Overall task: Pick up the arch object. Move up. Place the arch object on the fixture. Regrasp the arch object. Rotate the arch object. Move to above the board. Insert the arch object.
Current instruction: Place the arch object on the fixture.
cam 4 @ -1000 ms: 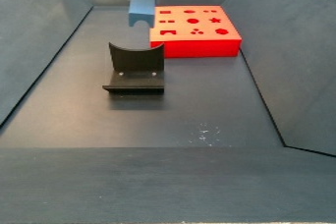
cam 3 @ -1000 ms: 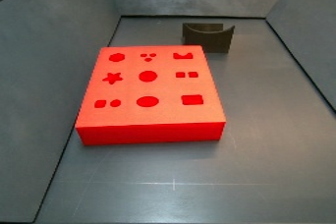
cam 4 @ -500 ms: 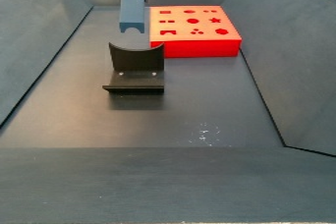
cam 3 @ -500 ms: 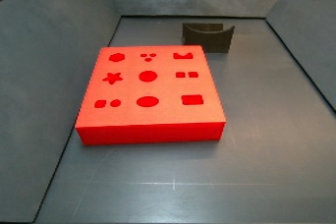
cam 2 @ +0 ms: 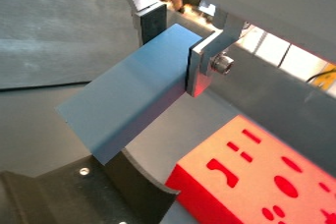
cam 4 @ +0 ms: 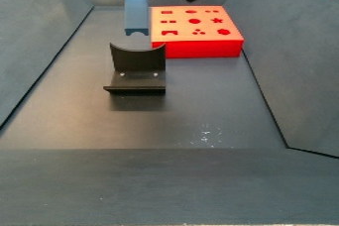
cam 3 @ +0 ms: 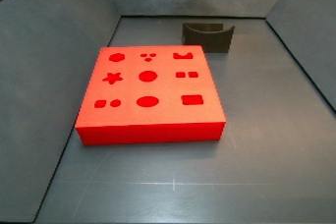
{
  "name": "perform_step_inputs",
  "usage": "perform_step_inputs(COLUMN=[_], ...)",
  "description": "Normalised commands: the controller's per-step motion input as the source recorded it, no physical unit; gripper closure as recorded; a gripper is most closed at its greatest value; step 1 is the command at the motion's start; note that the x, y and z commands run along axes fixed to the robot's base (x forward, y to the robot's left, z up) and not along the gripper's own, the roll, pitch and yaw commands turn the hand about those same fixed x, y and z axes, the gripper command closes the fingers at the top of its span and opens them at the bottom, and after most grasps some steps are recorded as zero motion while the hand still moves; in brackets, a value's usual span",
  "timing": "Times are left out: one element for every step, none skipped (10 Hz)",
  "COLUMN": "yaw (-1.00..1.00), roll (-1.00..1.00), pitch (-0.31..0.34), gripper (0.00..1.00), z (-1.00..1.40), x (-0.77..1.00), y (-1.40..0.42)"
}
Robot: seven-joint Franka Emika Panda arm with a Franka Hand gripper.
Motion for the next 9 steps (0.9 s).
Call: perform_step_inputs(yaw=[-0.13,-0.13,-0.12,-0.17,-0.18,-0.19,-0.2,-0.19,-0.18], roll=[-0.27,-1.0,-1.0,-0.92,-0.82,-0.6,-0.43,-0.25,-0.21], pitch=[0.047,0.19,0.18,0.186,0.176,0.127,0.089,0.047,0.026], gripper=[1.0,1.0,1.0,1.0,1.0,1.0,1.0,1.0,1.0], z=[-0.01,-1.0,-1.0,-1.0,-1.0,-1.0,-1.0,-1.0,-1.0], x=[0.08,0.13,0.13,0.15,0.16,0.16,0.17,0.18,0.18], y=[0.04,0.13,0.13,0.14,0.13,0.14,0.14,0.13,0.13])
